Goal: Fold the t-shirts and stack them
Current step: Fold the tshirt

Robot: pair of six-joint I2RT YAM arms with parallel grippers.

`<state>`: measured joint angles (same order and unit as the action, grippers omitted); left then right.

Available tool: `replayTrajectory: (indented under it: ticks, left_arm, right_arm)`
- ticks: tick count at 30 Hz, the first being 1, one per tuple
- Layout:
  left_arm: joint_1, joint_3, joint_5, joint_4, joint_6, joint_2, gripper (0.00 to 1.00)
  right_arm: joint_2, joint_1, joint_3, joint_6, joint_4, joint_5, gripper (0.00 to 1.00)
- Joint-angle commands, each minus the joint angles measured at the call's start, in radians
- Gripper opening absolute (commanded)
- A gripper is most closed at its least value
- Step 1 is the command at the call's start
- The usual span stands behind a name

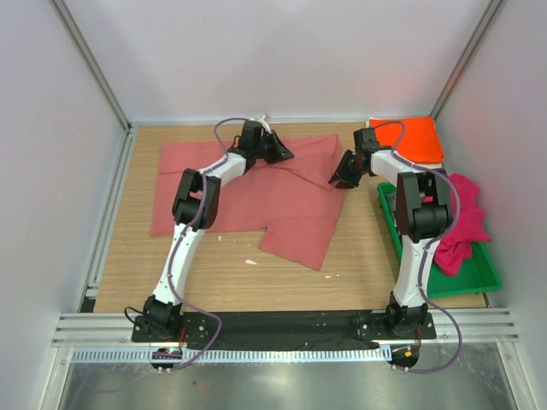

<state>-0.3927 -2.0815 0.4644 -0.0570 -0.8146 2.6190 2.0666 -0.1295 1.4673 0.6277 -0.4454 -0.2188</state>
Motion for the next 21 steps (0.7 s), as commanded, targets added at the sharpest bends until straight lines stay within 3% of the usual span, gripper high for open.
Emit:
replayTrajectory:
  ticks: [1,8,12,21]
  left_arm:
    - [0.006,0.008,0.017,-0.052,-0.018,-0.057,0.03]
    - [0.008,0.005,0.022,-0.07,-0.049,-0.053,0.08]
    - [0.008,0.009,0.023,-0.081,-0.057,-0.056,0.04]
    - [0.009,0.009,0.028,-0.08,-0.058,-0.056,0.1]
  right_arm:
    - [0.004,0.001,0.024,0.006,0.014,-0.01,0.37]
    - [0.004,0.001,0.019,0.012,0.024,-0.017,0.35]
    - [0.003,0.001,0.021,0.023,0.034,-0.037,0.22]
    - [-0.005,0.001,0.015,0.01,0.017,-0.03,0.33]
